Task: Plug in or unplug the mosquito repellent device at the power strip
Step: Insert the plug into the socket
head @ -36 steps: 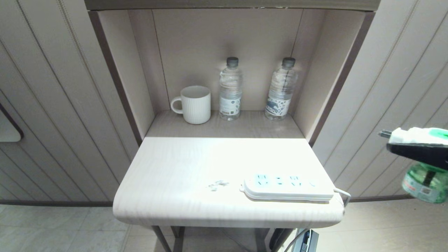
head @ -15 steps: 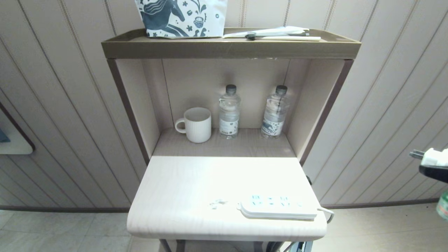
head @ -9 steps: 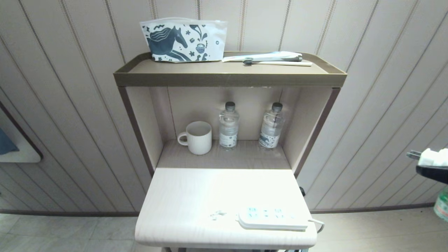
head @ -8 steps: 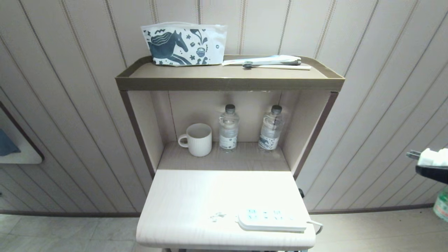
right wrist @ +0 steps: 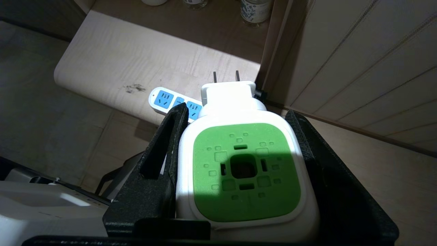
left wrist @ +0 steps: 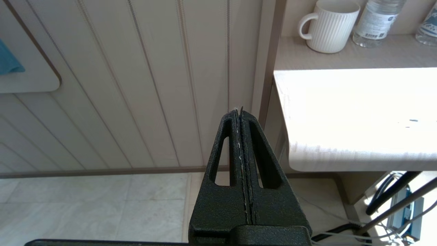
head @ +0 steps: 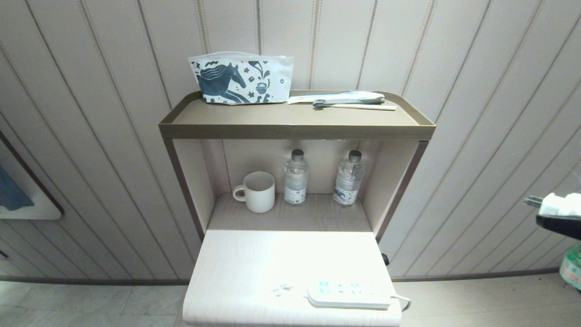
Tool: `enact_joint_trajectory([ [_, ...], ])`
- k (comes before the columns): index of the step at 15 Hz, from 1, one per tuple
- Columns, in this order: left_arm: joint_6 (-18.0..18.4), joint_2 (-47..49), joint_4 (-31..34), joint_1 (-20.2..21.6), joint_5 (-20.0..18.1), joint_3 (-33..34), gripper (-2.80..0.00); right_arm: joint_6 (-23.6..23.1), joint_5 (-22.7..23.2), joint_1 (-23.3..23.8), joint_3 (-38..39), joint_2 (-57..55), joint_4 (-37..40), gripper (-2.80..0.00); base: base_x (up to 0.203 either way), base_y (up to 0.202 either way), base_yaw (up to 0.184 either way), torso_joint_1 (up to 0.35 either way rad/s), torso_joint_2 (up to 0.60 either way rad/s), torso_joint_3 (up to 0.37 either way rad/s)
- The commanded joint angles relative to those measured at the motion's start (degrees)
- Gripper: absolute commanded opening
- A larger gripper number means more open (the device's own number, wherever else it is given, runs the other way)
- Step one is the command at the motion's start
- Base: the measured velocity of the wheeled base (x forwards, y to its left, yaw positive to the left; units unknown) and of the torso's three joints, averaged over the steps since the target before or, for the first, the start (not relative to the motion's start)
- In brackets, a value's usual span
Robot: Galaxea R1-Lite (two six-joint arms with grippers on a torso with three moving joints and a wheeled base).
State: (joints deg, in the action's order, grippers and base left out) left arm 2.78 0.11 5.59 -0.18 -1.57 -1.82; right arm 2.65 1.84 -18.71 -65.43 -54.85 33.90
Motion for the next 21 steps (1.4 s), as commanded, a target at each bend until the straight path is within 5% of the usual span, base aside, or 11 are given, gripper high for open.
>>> enact_joint_trajectory([
  [1, 0.0, 0.0, 0.0, 0.0, 0.0, 0.0, -2.80, 0.0, 0.2, 0.0, 0.0, -0.3, 0.2, -2.80, 0.000, 0.000, 0.000, 0.000, 0.00, 0.000],
  [8, 0.0, 0.0, 0.0, 0.0, 0.0, 0.1, -2.80, 2.2, 1.4, -1.1, -2.4, -4.2, 2.1, -2.80, 0.000, 0.000, 0.000, 0.000, 0.00, 0.000],
  [14, 0.0, 0.0, 0.0, 0.0, 0.0, 0.0, -2.80, 6.1, 1.3, -2.8, -24.0, -19.0, 25.7, -2.80, 0.000, 0.000, 0.000, 0.000, 0.00, 0.000],
  [21, 0.0, 0.0, 0.0, 0.0, 0.0, 0.0, -2.80, 8.4, -3.1, -8.5, -32.8, -34.2, 30.8, -2.80, 0.000, 0.000, 0.000, 0.000, 0.00, 0.000],
])
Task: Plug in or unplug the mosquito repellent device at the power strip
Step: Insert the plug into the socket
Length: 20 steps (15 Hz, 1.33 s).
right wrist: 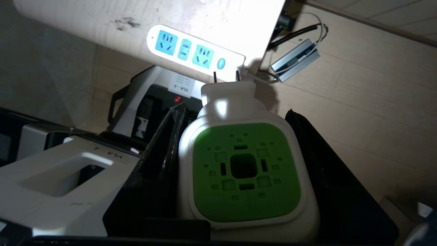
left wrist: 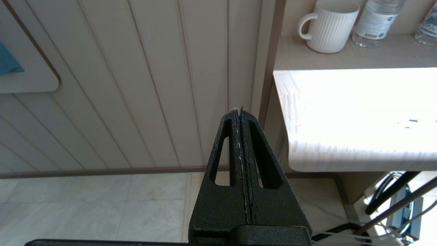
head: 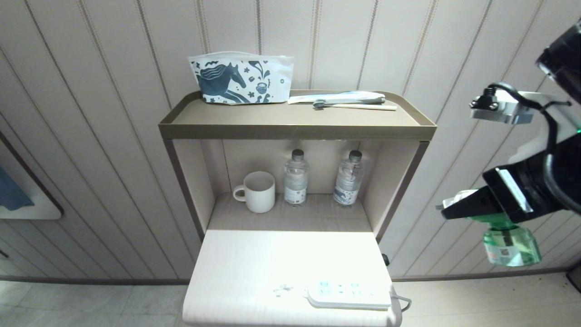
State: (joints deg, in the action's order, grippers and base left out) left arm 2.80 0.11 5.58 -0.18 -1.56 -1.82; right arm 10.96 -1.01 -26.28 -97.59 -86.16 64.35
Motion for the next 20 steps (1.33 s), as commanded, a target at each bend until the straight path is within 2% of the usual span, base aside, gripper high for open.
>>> enact_joint_trajectory([
  [1, 0.0, 0.0, 0.0, 0.0, 0.0, 0.0, -2.80, 0.0, -3.2, -2.1, -1.6, -3.9, 0.4, -2.80, 0.000, 0.000, 0.000, 0.000, 0.00, 0.000],
  [4, 0.0, 0.0, 0.0, 0.0, 0.0, 0.1, -2.80, 0.1, -12.1, -4.4, -6.5, -9.5, 1.0, -2.80, 0.000, 0.000, 0.000, 0.000, 0.00, 0.000],
  [6, 0.0, 0.0, 0.0, 0.0, 0.0, 0.0, -2.80, 2.8, -13.1, -6.3, -9.0, -14.0, 4.1, -2.80, 0.000, 0.000, 0.000, 0.000, 0.00, 0.000],
  [8, 0.0, 0.0, 0.0, 0.0, 0.0, 0.0, -2.80, 9.1, -10.9, -10.0, -9.9, -17.7, 7.6, -2.80, 0.000, 0.000, 0.000, 0.000, 0.00, 0.000],
  [11, 0.1, 0.0, 0.0, 0.0, 0.0, 0.0, -2.80, 13.9, -0.1, -10.7, -11.2, -21.1, 8.3, -2.80, 0.000, 0.000, 0.000, 0.000, 0.00, 0.000],
  [12, 0.0, 0.0, 0.0, 0.0, 0.0, 0.0, -2.80, 15.9, 1.9, -10.3, -11.4, -22.0, 8.7, -2.80, 0.000, 0.000, 0.000, 0.000, 0.00, 0.000],
  [15, 0.0, 0.0, 0.0, 0.0, 0.0, 0.0, -2.80, 19.5, 2.0, -10.3, -9.0, -24.5, 8.7, -2.80, 0.000, 0.000, 0.000, 0.000, 0.00, 0.000],
  [17, 0.0, 0.0, 0.0, 0.0, 0.0, 0.0, -2.80, 19.8, 2.0, -10.2, -6.5, -26.1, 10.1, -2.80, 0.000, 0.000, 0.000, 0.000, 0.00, 0.000],
  [20, 0.0, 0.0, 0.0, 0.0, 0.0, 0.0, -2.80, 19.1, 3.0, -8.2, -7.0, -28.3, 14.7, -2.80, 0.000, 0.000, 0.000, 0.000, 0.00, 0.000],
])
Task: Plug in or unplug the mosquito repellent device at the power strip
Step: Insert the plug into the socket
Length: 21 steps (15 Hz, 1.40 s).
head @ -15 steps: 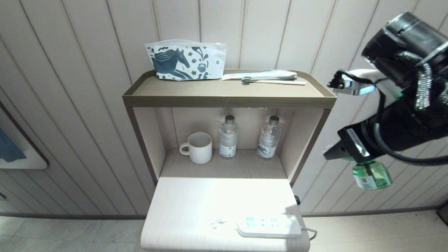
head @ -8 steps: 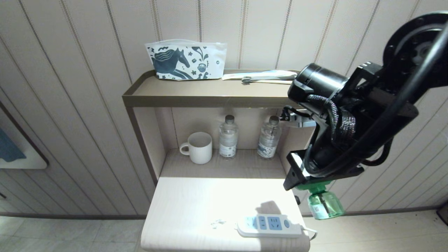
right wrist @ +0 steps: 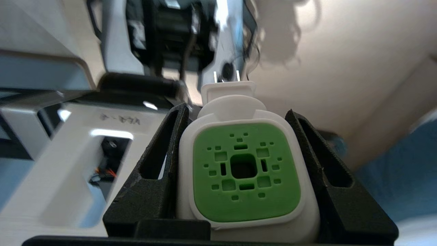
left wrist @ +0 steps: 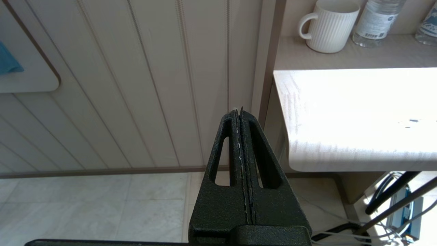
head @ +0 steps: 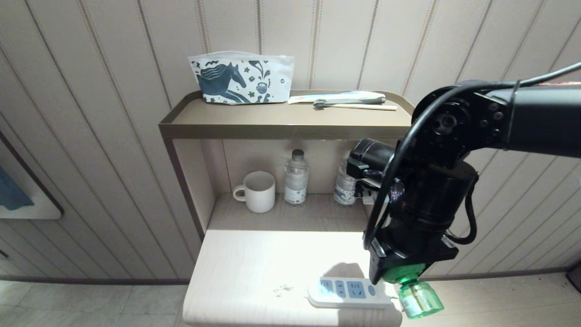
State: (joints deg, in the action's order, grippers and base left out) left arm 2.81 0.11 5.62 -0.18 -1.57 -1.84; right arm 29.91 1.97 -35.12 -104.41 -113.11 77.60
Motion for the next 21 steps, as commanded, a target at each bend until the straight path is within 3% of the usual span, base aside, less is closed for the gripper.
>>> enact_joint_trajectory([
  [1, 0.0, 0.0, 0.0, 0.0, 0.0, 0.0, -2.80, -0.9, 0.7, 1.6, -1.2, -2.1, 3.3, -2.80, 0.000, 0.000, 0.000, 0.000, 0.00, 0.000],
  [4, 0.0, 0.0, 0.0, 0.0, 0.0, 0.0, -2.80, -5.1, 6.0, 4.4, -4.8, -5.6, 9.8, -2.80, 0.000, 0.000, 0.000, 0.000, 0.00, 0.000],
  [7, 0.0, 0.0, 0.0, 0.0, 0.0, 0.0, -2.80, -5.1, 8.2, 4.9, -5.1, -7.4, 10.3, -2.80, 0.000, 0.000, 0.000, 0.000, 0.00, 0.000],
  [12, 0.0, 0.0, 0.0, 0.0, 0.0, 0.0, -2.80, 0.0, 6.7, 3.1, -4.0, -8.0, 3.6, -2.80, 0.000, 0.000, 0.000, 0.000, 0.00, 0.000],
  [16, 0.0, 0.0, 0.0, 0.0, 0.0, 0.0, -2.80, 1.5, 0.7, 1.7, 5.4, -6.3, -6.2, -2.80, 0.000, 0.000, 0.000, 0.000, 0.00, 0.000],
  [21, 0.0, 0.0, 0.0, 0.0, 0.0, 0.0, -2.80, 1.6, 0.4, 2.1, 5.4, -6.9, -6.8, -2.80, 0.000, 0.000, 0.000, 0.000, 0.00, 0.000],
])
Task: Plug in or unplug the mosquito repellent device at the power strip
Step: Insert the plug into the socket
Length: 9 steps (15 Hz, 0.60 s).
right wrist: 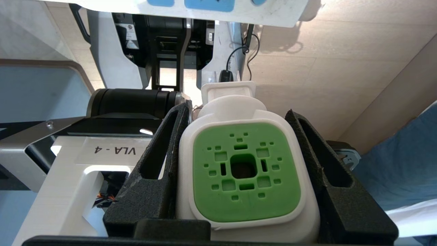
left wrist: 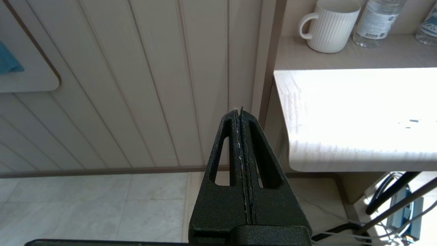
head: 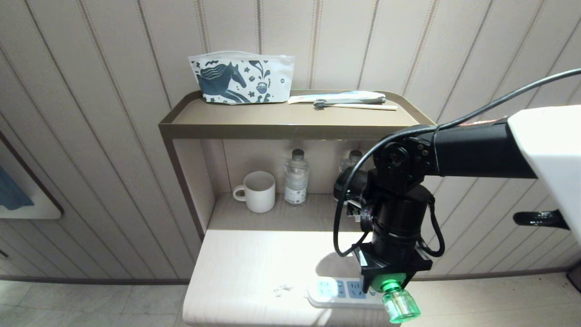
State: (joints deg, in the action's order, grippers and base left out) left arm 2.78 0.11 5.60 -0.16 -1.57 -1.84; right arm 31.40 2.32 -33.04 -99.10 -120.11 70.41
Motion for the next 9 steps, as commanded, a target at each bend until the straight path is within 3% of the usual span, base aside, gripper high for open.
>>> enact_joint_trajectory([
  [1, 0.0, 0.0, 0.0, 0.0, 0.0, 0.0, -2.80, 0.2, 0.1, 0.0, 0.4, 0.0, 0.4, -2.80, 0.000, 0.000, 0.000, 0.000, 0.00, 0.000],
  [9, 0.0, 0.0, 0.0, 0.0, 0.0, 0.1, -2.80, -0.1, 0.1, 0.3, -0.1, -3.6, -0.9, -2.80, 0.000, 0.000, 0.000, 0.000, 0.00, 0.000],
])
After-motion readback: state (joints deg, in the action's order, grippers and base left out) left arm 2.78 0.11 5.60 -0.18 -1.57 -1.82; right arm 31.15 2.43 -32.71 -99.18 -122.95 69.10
